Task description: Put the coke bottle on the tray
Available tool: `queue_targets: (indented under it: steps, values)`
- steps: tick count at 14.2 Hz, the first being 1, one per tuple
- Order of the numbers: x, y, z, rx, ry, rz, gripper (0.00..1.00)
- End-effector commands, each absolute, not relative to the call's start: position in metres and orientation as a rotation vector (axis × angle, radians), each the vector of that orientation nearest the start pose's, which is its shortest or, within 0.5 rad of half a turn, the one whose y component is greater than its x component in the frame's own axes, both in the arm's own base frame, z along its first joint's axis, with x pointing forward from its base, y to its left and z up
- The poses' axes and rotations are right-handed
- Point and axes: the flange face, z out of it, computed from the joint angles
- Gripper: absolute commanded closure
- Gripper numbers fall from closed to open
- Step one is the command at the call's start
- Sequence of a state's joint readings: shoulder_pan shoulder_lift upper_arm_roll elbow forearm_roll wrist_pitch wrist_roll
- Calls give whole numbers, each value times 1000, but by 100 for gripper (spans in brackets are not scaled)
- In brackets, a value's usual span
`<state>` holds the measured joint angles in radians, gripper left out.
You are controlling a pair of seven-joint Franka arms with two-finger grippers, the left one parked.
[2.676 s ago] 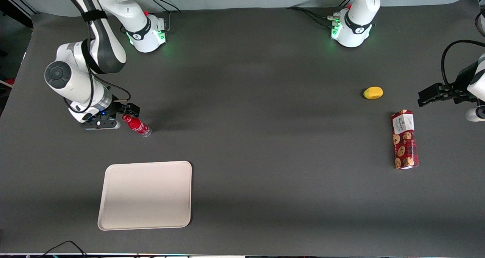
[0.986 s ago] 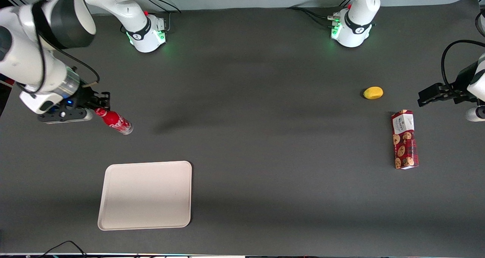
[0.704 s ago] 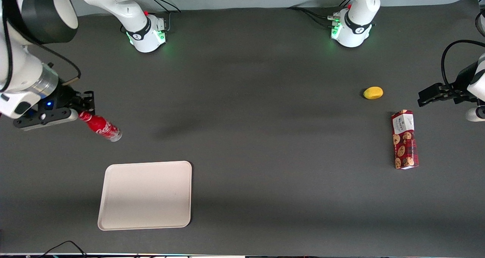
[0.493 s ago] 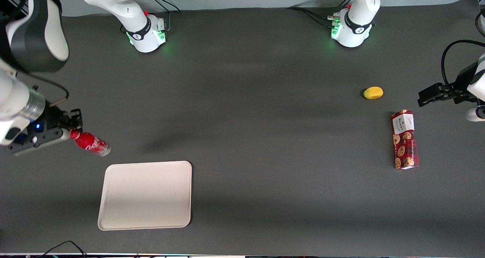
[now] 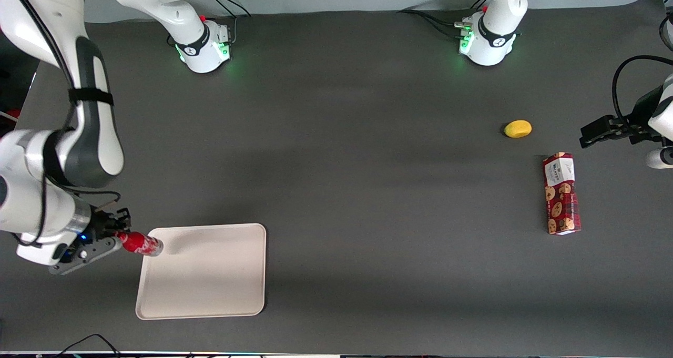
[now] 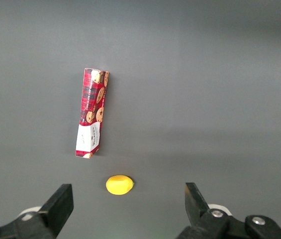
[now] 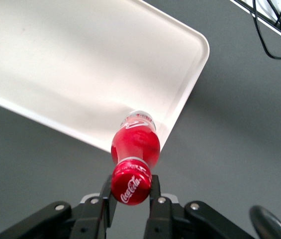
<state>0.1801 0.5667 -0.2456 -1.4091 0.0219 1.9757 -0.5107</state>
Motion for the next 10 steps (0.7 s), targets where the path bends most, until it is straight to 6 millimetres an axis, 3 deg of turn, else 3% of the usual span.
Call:
queue_targets:
  steps: [1, 2, 7, 9, 10]
  values:
    - [726, -23, 378, -3126, -809, -54, 100]
    - [728, -33, 368, -3118, -796, -60, 99]
    - [727, -40, 345, -3071, -757, -44, 90]
    - [727, -40, 343, -3070, -749, -40, 58]
    - [727, -39, 343, -3072, -737, -38, 28]
